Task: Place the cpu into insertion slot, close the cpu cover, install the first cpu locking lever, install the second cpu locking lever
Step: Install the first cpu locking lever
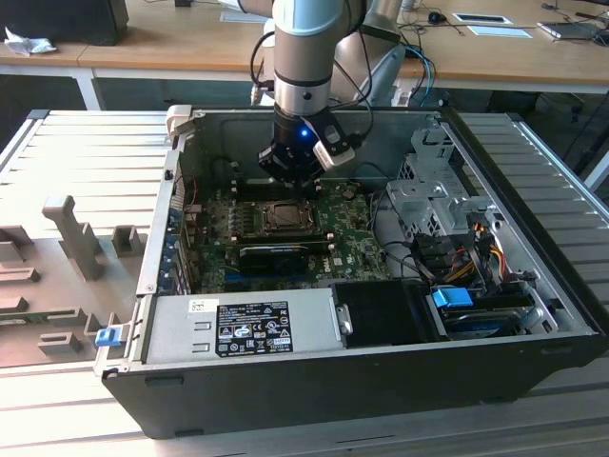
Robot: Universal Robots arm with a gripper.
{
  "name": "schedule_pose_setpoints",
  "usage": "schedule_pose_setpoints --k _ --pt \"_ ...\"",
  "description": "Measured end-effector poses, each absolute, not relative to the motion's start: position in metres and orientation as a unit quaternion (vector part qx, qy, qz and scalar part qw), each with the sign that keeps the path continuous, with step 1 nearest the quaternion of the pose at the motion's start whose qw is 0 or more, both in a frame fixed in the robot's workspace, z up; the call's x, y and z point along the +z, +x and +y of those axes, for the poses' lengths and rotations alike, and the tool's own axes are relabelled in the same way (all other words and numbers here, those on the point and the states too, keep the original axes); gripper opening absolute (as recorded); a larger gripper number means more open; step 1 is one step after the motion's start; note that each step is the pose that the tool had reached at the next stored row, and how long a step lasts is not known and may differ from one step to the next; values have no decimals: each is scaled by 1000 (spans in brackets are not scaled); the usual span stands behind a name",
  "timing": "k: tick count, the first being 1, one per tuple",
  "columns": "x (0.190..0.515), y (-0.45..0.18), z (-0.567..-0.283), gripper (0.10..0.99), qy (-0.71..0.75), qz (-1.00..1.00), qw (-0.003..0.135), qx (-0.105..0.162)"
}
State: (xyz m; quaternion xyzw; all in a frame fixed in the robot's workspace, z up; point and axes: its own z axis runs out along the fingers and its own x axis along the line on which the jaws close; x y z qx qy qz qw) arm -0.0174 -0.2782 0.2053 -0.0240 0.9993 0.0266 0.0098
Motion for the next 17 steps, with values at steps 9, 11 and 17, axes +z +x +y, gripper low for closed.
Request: schedule_pose_setpoints --k 9,11,17 --pt "203 -17 -278 106 -24 999 10 24" --pt "202 -17 -278 106 -24 999 10 25" --pt "201 -17 -278 106 -24 999 10 36"
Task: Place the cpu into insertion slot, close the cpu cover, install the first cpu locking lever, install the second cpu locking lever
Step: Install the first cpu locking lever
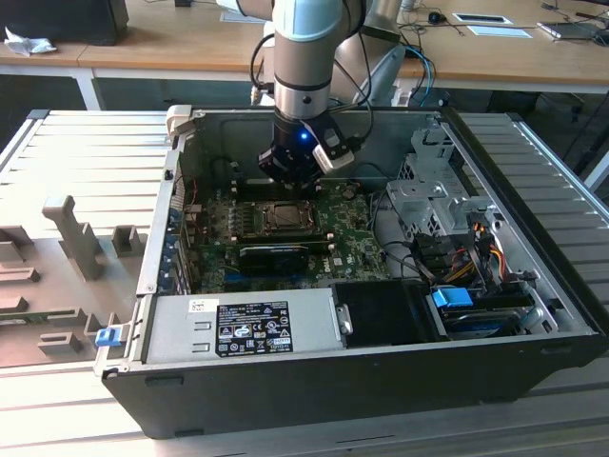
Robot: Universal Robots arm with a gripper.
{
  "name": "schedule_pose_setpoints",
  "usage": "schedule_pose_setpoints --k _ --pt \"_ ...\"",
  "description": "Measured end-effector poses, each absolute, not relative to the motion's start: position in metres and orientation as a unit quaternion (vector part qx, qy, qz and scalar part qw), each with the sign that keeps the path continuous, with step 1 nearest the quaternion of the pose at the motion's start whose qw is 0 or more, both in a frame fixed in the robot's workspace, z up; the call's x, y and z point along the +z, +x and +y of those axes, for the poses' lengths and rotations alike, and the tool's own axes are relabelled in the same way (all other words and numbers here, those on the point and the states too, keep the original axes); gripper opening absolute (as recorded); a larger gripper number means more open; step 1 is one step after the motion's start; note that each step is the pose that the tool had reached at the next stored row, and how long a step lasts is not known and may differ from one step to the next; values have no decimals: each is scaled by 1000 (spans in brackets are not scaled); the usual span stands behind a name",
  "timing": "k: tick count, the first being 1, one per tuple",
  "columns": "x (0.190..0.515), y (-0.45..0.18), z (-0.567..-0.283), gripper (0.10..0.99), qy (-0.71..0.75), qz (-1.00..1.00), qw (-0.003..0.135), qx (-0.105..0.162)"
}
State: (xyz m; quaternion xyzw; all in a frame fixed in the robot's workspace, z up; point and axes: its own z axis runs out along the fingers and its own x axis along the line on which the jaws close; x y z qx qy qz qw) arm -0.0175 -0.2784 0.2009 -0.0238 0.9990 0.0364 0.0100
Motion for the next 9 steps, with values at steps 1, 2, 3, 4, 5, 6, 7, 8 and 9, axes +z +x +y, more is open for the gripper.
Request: schedule_pose_setpoints --k 1,2,3,4,5,6,7,8,9 --pt "201 -17 -278 106 -24 999 10 37" --pt "202 -17 -278 106 -24 999 10 37" --pt "204 -17 -278 106 -24 999 10 37" --pt "207 -17 -278 106 -24 999 10 37" --pt "212 -17 -278 106 -24 999 10 36" --pt "216 -17 -278 106 -24 999 10 36" --pt "219 -17 -278 106 -24 999 10 36" --pt "219 -17 -278 106 -24 999 10 35" --pt "219 -17 -279 106 -24 999 10 35"
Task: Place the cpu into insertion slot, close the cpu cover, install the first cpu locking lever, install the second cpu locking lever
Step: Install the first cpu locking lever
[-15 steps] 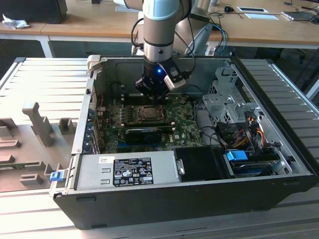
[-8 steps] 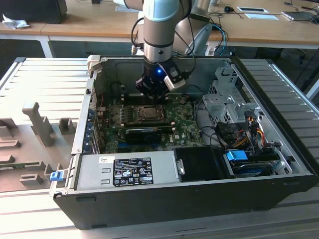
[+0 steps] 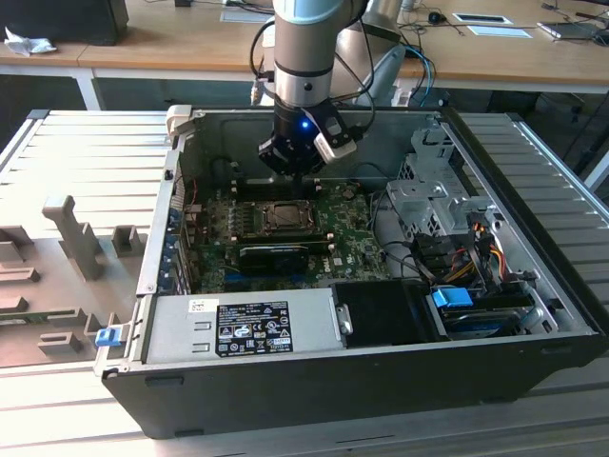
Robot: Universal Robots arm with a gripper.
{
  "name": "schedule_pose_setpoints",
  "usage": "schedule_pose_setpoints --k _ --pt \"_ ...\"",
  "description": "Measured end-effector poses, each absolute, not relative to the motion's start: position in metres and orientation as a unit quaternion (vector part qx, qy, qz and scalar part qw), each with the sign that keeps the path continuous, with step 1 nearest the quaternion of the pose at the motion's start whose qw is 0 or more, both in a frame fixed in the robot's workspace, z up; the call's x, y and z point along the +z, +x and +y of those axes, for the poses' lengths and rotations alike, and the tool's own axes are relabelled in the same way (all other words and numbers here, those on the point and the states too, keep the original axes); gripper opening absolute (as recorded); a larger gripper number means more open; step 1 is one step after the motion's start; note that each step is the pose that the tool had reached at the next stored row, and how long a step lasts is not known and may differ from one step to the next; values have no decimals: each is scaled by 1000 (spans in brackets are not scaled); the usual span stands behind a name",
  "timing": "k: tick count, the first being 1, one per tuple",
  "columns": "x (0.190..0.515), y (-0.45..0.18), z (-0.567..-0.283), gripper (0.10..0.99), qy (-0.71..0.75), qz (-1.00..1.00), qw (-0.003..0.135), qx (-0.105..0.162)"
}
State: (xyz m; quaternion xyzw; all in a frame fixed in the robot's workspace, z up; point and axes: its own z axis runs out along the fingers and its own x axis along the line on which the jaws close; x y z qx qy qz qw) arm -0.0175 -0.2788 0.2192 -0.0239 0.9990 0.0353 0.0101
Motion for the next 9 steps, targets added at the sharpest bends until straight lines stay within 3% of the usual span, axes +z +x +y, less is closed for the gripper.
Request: schedule_pose_setpoints --k 9 --pt "219 -17 -283 106 -24 999 10 35"
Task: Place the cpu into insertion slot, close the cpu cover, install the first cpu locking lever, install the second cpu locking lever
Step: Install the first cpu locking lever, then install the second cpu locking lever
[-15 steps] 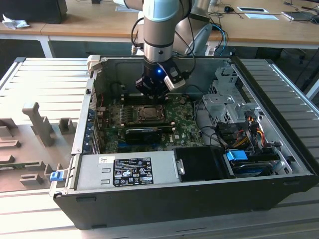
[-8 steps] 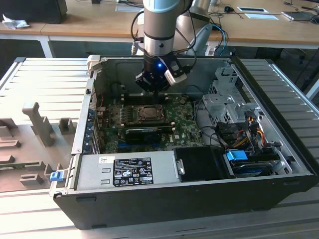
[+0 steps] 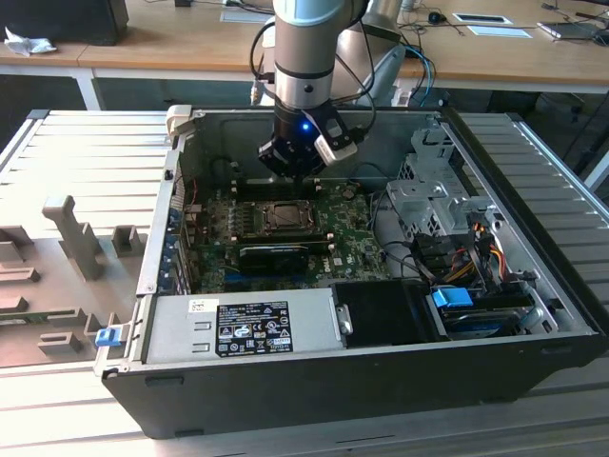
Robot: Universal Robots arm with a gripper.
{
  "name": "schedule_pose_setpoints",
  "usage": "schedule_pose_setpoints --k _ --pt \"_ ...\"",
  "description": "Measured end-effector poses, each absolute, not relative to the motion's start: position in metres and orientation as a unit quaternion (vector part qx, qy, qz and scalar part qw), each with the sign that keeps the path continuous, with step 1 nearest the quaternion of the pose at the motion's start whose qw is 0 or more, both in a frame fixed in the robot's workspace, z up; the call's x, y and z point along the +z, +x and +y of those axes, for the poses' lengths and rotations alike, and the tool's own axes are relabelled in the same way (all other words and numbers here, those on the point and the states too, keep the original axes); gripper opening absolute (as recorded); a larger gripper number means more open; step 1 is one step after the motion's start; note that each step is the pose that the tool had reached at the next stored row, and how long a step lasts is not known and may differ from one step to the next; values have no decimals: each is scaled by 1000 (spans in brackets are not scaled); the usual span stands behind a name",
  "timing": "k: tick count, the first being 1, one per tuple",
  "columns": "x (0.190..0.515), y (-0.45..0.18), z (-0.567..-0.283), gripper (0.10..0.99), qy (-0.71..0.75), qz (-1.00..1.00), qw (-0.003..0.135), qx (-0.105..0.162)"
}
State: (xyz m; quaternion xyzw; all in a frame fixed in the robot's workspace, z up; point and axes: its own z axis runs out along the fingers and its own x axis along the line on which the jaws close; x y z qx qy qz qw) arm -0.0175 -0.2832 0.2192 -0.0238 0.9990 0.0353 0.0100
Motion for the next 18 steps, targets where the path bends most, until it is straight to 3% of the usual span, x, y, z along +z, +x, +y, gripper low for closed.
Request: schedule_pose_setpoints --k 18 --pt "227 -17 -289 106 -21 999 10 35"
